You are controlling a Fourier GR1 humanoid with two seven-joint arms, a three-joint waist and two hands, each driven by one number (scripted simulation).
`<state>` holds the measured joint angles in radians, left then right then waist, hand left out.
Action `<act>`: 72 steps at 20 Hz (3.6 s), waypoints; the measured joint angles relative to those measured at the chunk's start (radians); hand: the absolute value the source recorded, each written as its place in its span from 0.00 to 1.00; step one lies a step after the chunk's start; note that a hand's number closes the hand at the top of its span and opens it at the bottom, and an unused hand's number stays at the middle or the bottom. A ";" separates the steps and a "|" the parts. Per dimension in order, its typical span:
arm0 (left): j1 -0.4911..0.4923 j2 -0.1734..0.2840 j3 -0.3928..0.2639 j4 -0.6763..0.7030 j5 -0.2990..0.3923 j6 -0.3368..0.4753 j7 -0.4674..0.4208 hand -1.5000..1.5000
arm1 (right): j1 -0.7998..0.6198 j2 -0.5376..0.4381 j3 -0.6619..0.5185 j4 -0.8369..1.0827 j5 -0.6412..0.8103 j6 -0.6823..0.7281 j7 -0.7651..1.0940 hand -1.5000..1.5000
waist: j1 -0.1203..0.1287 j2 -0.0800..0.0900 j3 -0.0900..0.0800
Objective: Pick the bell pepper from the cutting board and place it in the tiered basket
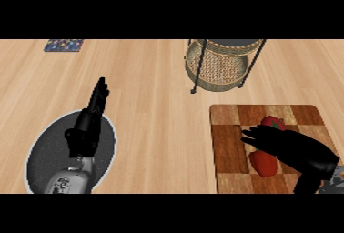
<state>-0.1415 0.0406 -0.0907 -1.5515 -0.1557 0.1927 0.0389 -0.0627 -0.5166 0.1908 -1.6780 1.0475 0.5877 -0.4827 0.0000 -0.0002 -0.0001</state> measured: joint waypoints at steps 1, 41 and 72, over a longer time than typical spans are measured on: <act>-0.010 -0.006 0.000 0.008 -0.002 0.003 0.005 0.50 | 0.008 0.018 0.009 0.014 0.010 -0.019 0.002 0.00 | 0.000 0.000 0.000; -0.006 -0.004 0.015 0.006 0.000 -0.029 0.011 0.50 | -0.759 0.502 0.194 -0.013 0.081 0.053 1.447 1.00 | 0.015 -0.006 -0.001; -0.001 -0.010 0.010 -0.022 -0.011 -0.023 0.012 0.50 | -1.231 0.376 -0.195 0.607 0.077 -0.170 1.317 1.00 | 0.014 0.003 0.000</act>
<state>-0.1421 0.0305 -0.0803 -1.5731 -0.1663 0.1699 0.0507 -1.2942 -0.1403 -0.0046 -1.0705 1.1240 0.4173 0.8348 0.0144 0.0030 -0.0006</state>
